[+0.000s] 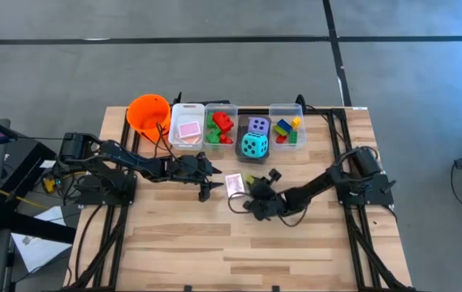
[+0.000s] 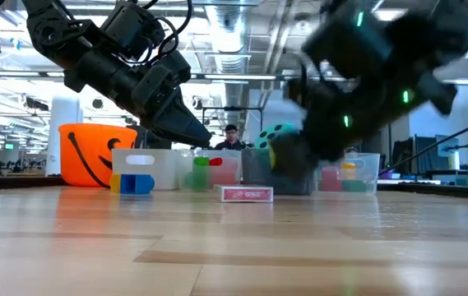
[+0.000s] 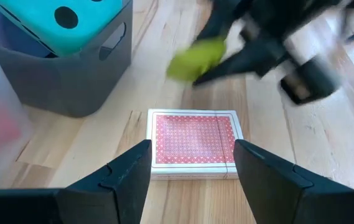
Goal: Pick & Place Toys
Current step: Put the small light green game piece into the right transparent bin
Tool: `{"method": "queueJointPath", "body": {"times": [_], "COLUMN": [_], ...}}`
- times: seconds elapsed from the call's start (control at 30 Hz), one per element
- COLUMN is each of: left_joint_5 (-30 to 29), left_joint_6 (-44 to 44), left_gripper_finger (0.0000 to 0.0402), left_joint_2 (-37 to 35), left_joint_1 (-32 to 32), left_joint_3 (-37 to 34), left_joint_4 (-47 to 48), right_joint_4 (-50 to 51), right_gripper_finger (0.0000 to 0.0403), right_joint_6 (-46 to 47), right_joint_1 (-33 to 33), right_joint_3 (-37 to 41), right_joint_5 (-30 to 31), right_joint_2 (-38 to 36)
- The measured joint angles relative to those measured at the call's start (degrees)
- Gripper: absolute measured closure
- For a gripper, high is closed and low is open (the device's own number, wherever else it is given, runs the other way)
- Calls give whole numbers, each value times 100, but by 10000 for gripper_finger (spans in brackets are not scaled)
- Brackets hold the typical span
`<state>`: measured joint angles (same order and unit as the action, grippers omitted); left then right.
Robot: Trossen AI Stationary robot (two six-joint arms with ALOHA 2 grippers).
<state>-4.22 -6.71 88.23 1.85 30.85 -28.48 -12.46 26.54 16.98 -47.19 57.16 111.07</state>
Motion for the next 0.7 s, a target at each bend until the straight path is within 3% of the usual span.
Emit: {"method": "queueJointPath", "body": {"times": [0.17, 0.37, 0.53, 0.7], "left_joint_5": [-1, 1, 0, -1], "left_joint_6": [0, -1, -1, -1], "left_gripper_finger": [181, 181, 181, 181], "left_joint_2": [0, 0, 0, 0], "left_joint_1": [0, -2, 0, 0], "left_joint_3": [0, 0, 0, 0], "left_joint_4": [4, 0, 0, 1], "right_joint_4": [618, 1011, 1255, 1859], "right_gripper_finger": [316, 316, 313, 310], "right_joint_6": [-21, -374, -995, -942], "right_joint_1": [251, 281, 120, -365], "right_joint_3": [-10, -17, -19, -21], "right_joint_5": [897, 1432, 2274, 2463], "right_joint_2": [-779, -1806, -2378, -2816]}}
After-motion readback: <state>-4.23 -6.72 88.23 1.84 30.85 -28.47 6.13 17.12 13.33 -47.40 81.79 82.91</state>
